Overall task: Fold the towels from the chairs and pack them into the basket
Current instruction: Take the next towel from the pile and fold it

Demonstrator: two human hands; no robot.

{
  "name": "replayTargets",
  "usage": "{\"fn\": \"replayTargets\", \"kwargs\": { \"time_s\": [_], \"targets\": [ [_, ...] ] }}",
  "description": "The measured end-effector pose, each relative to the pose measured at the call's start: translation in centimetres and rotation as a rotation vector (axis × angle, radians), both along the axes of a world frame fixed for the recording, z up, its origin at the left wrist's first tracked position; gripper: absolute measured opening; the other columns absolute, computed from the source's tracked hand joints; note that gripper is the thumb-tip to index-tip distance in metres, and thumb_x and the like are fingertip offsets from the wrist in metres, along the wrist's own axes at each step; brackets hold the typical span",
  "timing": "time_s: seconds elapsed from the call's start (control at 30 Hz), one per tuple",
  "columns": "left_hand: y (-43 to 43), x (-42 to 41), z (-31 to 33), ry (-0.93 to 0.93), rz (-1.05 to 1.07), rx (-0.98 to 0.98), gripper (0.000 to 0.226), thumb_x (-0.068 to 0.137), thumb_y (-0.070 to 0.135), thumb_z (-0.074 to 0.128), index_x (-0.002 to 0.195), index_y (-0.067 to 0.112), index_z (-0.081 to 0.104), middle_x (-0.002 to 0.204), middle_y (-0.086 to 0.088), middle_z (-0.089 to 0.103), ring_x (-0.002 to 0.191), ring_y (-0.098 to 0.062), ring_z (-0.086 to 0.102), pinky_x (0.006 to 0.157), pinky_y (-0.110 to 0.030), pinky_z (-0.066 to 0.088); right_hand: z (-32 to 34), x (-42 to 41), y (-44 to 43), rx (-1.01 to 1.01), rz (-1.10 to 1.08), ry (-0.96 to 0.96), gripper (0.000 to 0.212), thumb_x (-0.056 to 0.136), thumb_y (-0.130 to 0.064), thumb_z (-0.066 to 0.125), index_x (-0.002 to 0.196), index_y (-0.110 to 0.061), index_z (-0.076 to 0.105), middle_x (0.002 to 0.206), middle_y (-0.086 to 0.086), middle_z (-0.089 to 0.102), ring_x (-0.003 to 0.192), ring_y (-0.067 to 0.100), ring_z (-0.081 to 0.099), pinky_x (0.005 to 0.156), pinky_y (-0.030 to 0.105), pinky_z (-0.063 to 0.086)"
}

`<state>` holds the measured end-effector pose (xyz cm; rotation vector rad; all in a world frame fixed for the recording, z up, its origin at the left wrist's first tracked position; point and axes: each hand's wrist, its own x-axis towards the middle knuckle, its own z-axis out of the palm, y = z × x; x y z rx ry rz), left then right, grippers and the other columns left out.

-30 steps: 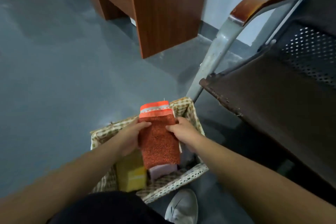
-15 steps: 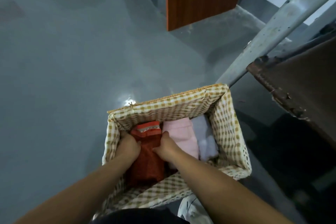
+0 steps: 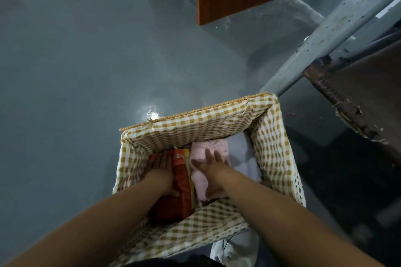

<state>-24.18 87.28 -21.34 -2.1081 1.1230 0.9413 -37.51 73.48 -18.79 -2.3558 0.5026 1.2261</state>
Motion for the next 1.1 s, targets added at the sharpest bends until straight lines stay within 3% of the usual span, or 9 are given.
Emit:
{"fn": "replayTargets", "kwargs": {
  "time_s": [0.13,0.23,0.37,0.43,0.67,0.8,0.9,1.0,1.1],
  "targets": [
    [-0.6,0.1,1.2,0.019,-0.010,-0.013,0.136,0.077,0.071,0.065,0.151,0.002,-0.025,0.162,-0.017,-0.022,0.152,-0.033,-0.012,0.124,-0.042,-0.001,0.8,-0.6,-0.8,-0.037,-0.018,-0.091,0.102,0.088,-0.041,0.071,0.158,-0.040,-0.002,0.166,0.006,-0.020,0.152,0.037,-0.010,0.120,0.061,0.011],
    [-1.6,0.7,5.3,0.099,0.017,-0.176,0.106,0.087,0.062,0.061,0.158,0.010,0.003,0.165,-0.015,0.008,0.150,-0.030,0.019,0.122,-0.036,0.019,3.6,-1.4,-1.4,-0.108,-0.187,-0.259,0.077,0.092,-0.050,0.058,0.156,-0.034,0.018,0.163,0.012,0.013,0.147,0.039,0.017,0.116,0.062,0.019],
    [-4.9,0.5,13.5,0.258,0.081,-0.464,0.056,0.096,0.041,0.059,0.144,0.015,0.046,0.143,-0.005,0.054,0.127,-0.023,0.054,0.095,-0.023,0.040,11.1,-2.7,-2.0,-0.184,-0.395,-0.490,0.064,0.091,-0.050,0.055,0.144,-0.021,0.034,0.143,0.015,0.039,0.131,0.040,0.042,0.109,0.054,0.035],
    [-6.0,-0.2,17.8,0.263,0.054,-0.529,0.040,0.096,0.040,0.058,0.128,0.016,0.059,0.129,-0.006,0.065,0.114,-0.022,0.061,0.082,-0.023,0.042,15.5,-4.0,-2.3,-0.256,-0.485,-0.614,0.059,0.091,-0.047,0.054,0.138,-0.016,0.038,0.136,0.017,0.046,0.124,0.038,0.048,0.104,0.049,0.041],
    [-11.2,-5.4,34.3,0.135,-0.064,-0.933,0.049,0.097,0.041,0.058,0.135,0.011,0.051,0.137,-0.010,0.054,0.115,-0.026,0.058,0.094,-0.031,0.042,31.0,-12.3,-5.4,-0.506,-0.635,-0.748,0.061,0.094,-0.050,0.051,0.142,-0.015,0.037,0.141,0.013,0.040,0.130,0.037,0.043,0.104,0.049,0.038],
    [-15.3,-12.8,41.4,0.145,-0.202,-1.077,0.052,0.095,0.048,0.055,0.135,0.015,0.050,0.136,-0.009,0.052,0.109,-0.024,0.058,0.092,-0.034,0.047,38.3,-21.5,-6.9,-0.692,-0.750,-0.803,0.061,0.095,-0.052,0.050,0.143,-0.017,0.040,0.142,0.012,0.042,0.128,0.036,0.047,0.105,0.050,0.041],
    [-18.3,-20.1,44.5,0.195,-0.321,-1.150,0.049,0.094,0.046,0.056,0.132,0.016,0.051,0.131,-0.009,0.055,0.102,-0.021,0.056,0.086,-0.031,0.045,41.1,-29.6,-8.0,-0.825,-0.844,-0.772,0.061,0.095,-0.051,0.050,0.143,-0.016,0.038,0.139,0.013,0.041,0.126,0.036,0.048,0.104,0.050,0.042],
    [-21.0,-28.2,45.4,0.228,-0.449,-1.170,0.046,0.094,0.041,0.057,0.129,0.011,0.053,0.131,-0.014,0.053,0.116,-0.030,0.055,0.099,-0.037,0.044,42.1,-38.3,-8.6,-0.910,-0.983,-0.730,0.058,0.094,-0.051,0.051,0.140,-0.016,0.041,0.136,0.013,0.042,0.124,0.036,0.049,0.103,0.049,0.042],
    [-23.5,-37.2,44.5,0.288,-0.596,-1.129,0.042,0.095,0.041,0.056,0.127,0.012,0.052,0.127,-0.012,0.050,0.118,-0.031,0.053,0.098,-0.038,0.041,41.9,-47.5,-8.6,-0.947,-1.121,-0.656,0.056,0.094,-0.049,0.050,0.138,-0.015,0.042,0.135,0.013,0.042,0.121,0.037,0.050,0.103,0.049,0.042]
  ]
}}
